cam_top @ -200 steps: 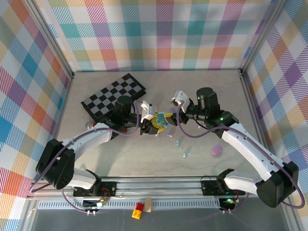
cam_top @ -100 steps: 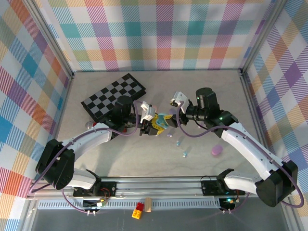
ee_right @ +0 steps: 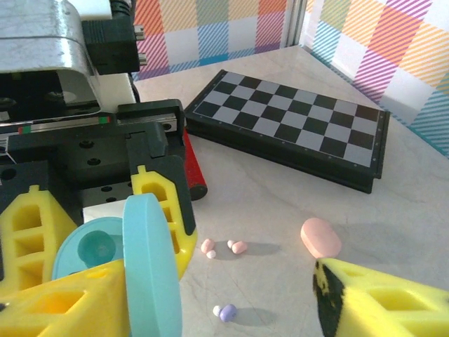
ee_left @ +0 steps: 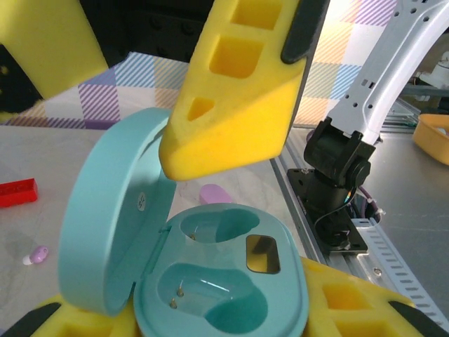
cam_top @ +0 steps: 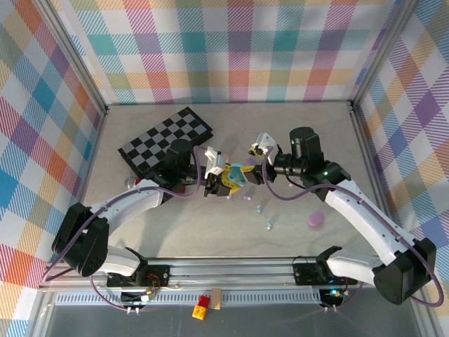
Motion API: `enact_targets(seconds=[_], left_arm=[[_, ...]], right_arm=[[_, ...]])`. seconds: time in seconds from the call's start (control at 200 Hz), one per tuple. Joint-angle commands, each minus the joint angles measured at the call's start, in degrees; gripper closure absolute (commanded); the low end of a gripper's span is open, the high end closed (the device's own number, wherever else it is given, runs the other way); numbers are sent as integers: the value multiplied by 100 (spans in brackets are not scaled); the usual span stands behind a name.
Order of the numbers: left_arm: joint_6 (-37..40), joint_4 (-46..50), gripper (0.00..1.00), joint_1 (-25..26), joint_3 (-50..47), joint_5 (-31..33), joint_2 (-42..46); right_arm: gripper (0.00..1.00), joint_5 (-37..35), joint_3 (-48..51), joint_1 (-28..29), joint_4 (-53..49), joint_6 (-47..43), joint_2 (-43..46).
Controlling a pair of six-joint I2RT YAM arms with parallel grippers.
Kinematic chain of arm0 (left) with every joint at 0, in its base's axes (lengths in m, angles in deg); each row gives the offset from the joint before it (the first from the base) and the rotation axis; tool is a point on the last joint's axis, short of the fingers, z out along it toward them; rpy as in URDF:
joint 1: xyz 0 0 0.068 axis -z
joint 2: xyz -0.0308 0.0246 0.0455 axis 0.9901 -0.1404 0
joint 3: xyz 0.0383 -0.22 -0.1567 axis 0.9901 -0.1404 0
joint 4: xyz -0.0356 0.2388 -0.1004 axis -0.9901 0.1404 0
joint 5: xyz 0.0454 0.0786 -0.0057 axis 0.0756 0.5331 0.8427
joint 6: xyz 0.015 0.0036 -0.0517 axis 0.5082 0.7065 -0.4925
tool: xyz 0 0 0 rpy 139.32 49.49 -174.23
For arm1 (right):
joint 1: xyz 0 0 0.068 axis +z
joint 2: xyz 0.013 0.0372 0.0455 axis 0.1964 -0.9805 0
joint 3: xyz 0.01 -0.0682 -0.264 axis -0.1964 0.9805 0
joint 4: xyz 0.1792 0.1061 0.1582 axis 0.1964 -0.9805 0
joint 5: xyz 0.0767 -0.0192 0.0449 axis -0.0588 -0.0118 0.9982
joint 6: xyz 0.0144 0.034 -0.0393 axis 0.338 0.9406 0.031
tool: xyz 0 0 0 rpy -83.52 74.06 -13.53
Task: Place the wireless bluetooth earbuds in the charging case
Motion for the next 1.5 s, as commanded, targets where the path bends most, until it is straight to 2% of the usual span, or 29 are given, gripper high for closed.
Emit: enact_targets(seconds=[0.0,0.185,0.395,0.46,0.605,0.635,0.705,0.91,1.21,1.295,1.495], left_arm=[[-12,-211,67,12,139,-262,119],[-39,-216,67,14,164,-263,137],[-65,-241,67,14,175,-257,119],[-74,-241,67,10,187,-240,110],[-172,-383,62,10,156,-100,71],[-238,-479,56,11,115,1,67],[-318,-632,50,10,61,76,59],[-893,-1188,43,10,5,204,-36],[-1243,-1331,39,15,20,297,-136],[-1228,-1305,44,19,21,270,-144],[-972,-1070,45,19,56,252,-171]], right_arm=[[38,395,-23,-24,-37,-13,-92],[55,643,-137,-29,-227,-83,-227],[93,702,-86,-24,-122,-242,-162],[100,692,-78,-24,-122,-259,-135],[100,660,-52,-24,-20,-234,-53],[100,626,-43,-24,8,-233,-35],[100,541,-18,-24,61,-231,5],[100,237,79,-24,248,-209,67],[100,-172,265,-24,637,-102,179],[100,-194,310,-24,689,-84,199],[100,-176,324,-24,816,-10,234]])
